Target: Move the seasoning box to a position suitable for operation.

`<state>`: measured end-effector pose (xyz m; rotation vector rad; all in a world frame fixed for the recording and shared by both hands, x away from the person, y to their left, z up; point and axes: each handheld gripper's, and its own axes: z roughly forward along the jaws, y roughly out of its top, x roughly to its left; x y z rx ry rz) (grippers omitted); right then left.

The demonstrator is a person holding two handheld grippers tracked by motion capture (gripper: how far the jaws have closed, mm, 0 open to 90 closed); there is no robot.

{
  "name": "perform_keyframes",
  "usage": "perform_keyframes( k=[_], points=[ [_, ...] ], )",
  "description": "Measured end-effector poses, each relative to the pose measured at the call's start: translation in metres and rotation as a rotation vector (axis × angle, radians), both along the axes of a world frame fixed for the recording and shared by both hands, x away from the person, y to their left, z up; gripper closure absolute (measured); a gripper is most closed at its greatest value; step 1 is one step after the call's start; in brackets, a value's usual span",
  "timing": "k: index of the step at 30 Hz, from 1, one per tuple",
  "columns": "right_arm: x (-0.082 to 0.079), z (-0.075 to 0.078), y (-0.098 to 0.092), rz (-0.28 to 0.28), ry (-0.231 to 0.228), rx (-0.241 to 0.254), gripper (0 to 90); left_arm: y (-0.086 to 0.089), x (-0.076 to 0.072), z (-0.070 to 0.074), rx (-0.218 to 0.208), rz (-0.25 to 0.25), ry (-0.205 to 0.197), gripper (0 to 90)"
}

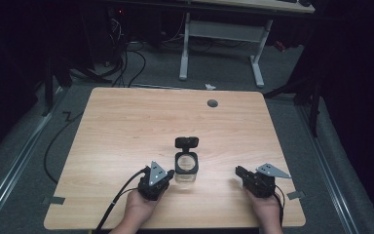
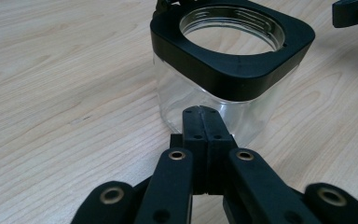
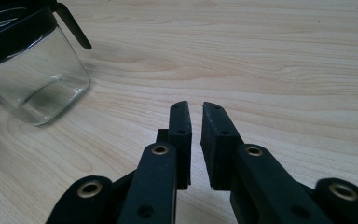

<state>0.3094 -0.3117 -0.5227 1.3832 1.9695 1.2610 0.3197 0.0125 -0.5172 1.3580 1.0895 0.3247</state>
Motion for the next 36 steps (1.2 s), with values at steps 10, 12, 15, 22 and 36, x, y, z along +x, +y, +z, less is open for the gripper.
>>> perform_keyframes(
  k=[10, 12, 15, 22, 36],
  points=[
    [0.002, 0.009, 0.020, -0.010, -0.018, -0.009, 86.6, 0.004, -0.021, -0.001, -0.038, -0.022, 0.015, 84.4],
    [0.010, 0.012, 0.034, 0.004, -0.013, -0.023, 89.5, -0.001, -0.023, -0.004, -0.035, -0.040, 0.015, 83.7],
    [0.014, 0.018, 0.044, 0.020, -0.034, -0.035, 90.0, -0.008, -0.025, -0.007, -0.043, -0.054, 0.016, 83.5],
    [0.032, 0.035, 0.068, 0.053, -0.073, -0.030, 90.0, -0.020, -0.022, -0.012, -0.032, -0.065, 0.012, 83.4],
    [0.064, 0.084, 0.104, 0.104, -0.175, -0.017, 90.0, -0.025, -0.018, -0.016, 0.006, -0.062, 0.009, 90.0]
  ],
)
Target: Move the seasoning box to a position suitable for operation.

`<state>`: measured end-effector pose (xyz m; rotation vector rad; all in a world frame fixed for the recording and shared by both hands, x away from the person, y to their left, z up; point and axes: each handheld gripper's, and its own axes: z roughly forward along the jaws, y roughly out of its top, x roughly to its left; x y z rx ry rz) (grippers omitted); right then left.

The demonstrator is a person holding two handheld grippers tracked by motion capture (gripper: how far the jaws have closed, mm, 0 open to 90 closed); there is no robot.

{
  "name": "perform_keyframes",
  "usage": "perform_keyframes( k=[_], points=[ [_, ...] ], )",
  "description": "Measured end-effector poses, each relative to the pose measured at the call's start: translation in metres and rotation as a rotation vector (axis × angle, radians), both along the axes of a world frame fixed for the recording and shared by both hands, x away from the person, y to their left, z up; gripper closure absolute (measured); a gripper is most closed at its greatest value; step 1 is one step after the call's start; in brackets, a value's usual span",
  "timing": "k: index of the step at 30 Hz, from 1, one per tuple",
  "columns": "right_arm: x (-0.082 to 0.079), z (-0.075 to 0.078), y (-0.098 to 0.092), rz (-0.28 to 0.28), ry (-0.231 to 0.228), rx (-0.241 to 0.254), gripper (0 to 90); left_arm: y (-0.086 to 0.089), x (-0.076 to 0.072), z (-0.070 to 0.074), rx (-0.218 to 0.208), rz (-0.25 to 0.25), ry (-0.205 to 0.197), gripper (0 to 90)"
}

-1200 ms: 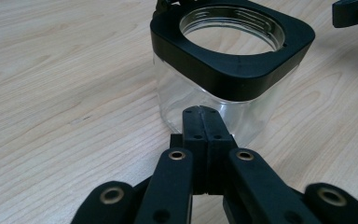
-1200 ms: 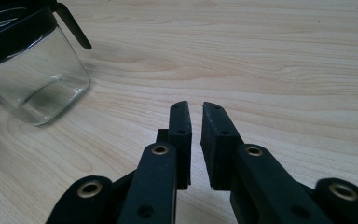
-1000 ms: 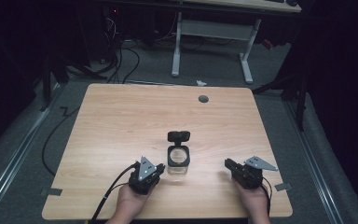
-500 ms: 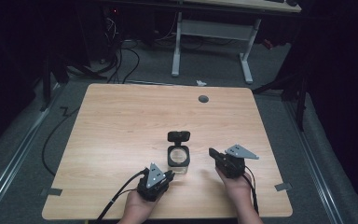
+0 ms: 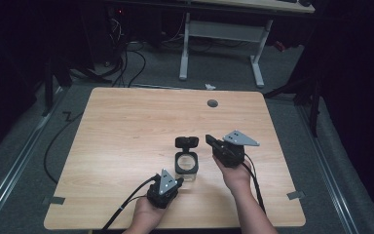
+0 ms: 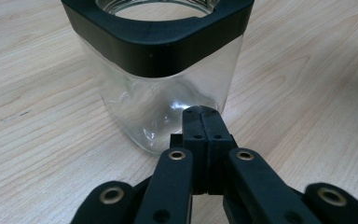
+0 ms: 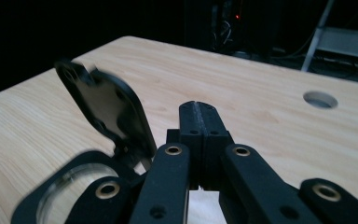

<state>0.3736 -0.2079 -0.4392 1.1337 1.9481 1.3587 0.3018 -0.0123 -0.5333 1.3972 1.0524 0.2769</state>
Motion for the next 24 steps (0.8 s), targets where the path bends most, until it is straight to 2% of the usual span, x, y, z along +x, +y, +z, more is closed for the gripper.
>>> perform_keyframes(
  k=[12, 20, 24],
  points=[
    [0.009, 0.023, 0.024, 0.039, -0.041, 0.013, 90.0, 0.000, 0.000, 0.000, -0.006, -0.005, 0.002, 90.0],
    [0.010, 0.019, 0.033, 0.062, -0.031, -0.001, 90.0, -0.001, 0.000, -0.001, -0.011, -0.005, 0.003, 90.0],
    [0.001, 0.015, 0.031, 0.071, -0.027, 0.000, 90.0, -0.001, 0.000, -0.001, -0.008, -0.007, 0.002, 90.0]
  ],
)
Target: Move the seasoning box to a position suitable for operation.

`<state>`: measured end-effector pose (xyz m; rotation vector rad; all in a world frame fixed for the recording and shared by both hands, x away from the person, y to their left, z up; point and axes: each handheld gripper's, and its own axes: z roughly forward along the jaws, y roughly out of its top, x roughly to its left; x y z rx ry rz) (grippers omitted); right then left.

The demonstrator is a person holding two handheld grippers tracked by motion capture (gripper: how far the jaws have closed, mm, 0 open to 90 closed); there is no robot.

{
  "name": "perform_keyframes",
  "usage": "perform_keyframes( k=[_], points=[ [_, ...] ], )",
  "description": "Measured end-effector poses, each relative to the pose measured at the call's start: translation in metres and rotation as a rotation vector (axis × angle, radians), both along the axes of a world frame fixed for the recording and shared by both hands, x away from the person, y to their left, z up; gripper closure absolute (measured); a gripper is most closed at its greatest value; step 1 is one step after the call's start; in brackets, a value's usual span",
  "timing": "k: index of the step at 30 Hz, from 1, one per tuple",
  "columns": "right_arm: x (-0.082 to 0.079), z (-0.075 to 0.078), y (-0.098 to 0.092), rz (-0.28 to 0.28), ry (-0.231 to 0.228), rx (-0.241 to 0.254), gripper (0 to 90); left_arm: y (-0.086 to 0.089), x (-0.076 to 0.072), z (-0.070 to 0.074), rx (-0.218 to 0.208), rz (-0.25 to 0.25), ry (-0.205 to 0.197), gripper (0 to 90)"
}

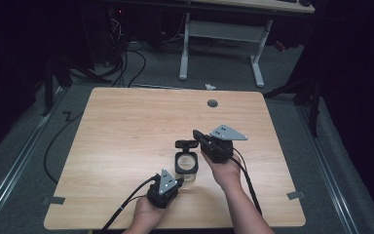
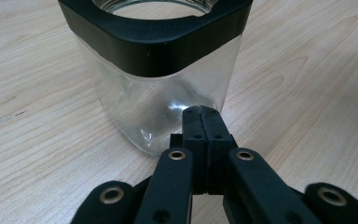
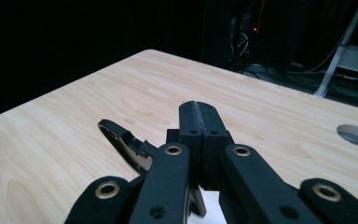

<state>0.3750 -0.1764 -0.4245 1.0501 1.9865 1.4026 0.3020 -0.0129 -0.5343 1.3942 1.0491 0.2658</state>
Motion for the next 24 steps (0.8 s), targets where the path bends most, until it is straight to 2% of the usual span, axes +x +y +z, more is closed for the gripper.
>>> perform_keyframes(
  k=[1, 9, 14, 19, 24],
  points=[
    [-0.007, -0.005, -0.001, 0.010, 0.013, 0.006, 90.0, 0.000, 0.000, 0.000, -0.001, -0.001, 0.001, 90.0],
    [-0.030, -0.030, -0.002, 0.021, 0.052, -0.020, 90.0, 0.001, -0.001, 0.001, -0.006, -0.005, 0.002, 90.0],
    [-0.033, -0.031, -0.008, 0.003, 0.055, -0.021, 90.0, 0.001, -0.001, 0.001, -0.011, -0.006, 0.004, 90.0],
    [-0.036, -0.029, -0.019, -0.018, 0.034, -0.028, 90.0, 0.003, -0.003, 0.003, -0.011, -0.012, -0.002, 90.0],
    [-0.039, -0.039, -0.042, -0.068, 0.060, -0.027, 89.2, 0.020, -0.006, 0.006, -0.007, 0.011, -0.002, 88.6]
  ],
)
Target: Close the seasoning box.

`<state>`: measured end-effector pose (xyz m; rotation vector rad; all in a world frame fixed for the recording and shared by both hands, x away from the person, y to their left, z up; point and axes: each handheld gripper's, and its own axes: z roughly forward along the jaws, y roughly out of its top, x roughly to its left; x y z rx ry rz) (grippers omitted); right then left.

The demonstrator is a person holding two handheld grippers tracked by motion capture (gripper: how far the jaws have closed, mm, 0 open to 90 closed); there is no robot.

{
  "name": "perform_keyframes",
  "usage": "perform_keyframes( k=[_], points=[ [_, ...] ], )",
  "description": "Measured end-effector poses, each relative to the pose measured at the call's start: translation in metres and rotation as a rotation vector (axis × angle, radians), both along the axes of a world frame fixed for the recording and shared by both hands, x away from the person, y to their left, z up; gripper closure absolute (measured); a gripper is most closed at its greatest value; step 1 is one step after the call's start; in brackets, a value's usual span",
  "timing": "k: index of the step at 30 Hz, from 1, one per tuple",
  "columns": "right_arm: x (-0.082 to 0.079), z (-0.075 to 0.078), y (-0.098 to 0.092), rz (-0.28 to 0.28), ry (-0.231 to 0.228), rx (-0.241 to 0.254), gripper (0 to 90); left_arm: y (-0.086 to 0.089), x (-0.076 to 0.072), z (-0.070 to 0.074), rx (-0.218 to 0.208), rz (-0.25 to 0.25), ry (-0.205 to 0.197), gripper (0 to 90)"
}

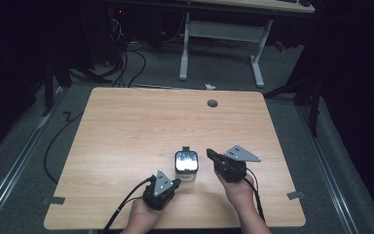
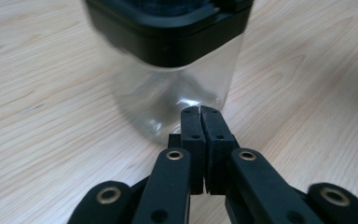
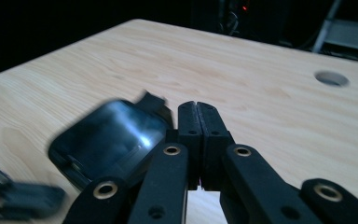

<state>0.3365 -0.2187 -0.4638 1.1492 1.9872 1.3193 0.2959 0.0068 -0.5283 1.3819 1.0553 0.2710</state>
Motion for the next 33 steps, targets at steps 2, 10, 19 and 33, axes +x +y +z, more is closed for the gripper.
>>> perform_keyframes(
  k=[2, 10, 19, 33],
  points=[
    [-0.001, -0.006, -0.011, -0.022, 0.015, -0.001, 89.2, 0.010, 0.000, 0.000, 0.007, 0.021, -0.008, 88.1],
    [-0.007, -0.030, -0.050, -0.120, 0.061, 0.011, 88.4, 0.049, 0.013, 0.001, 0.027, 0.110, -0.006, 86.8],
    [-0.019, -0.046, -0.094, -0.217, 0.092, -0.003, 86.4, 0.108, 0.043, 0.005, 0.043, 0.267, -0.025, 83.8],
    [-0.046, -0.057, -0.124, -0.320, 0.080, -0.034, 68.1, 0.178, 0.049, -0.003, 0.093, 0.427, -0.006, 57.1]
  ],
)
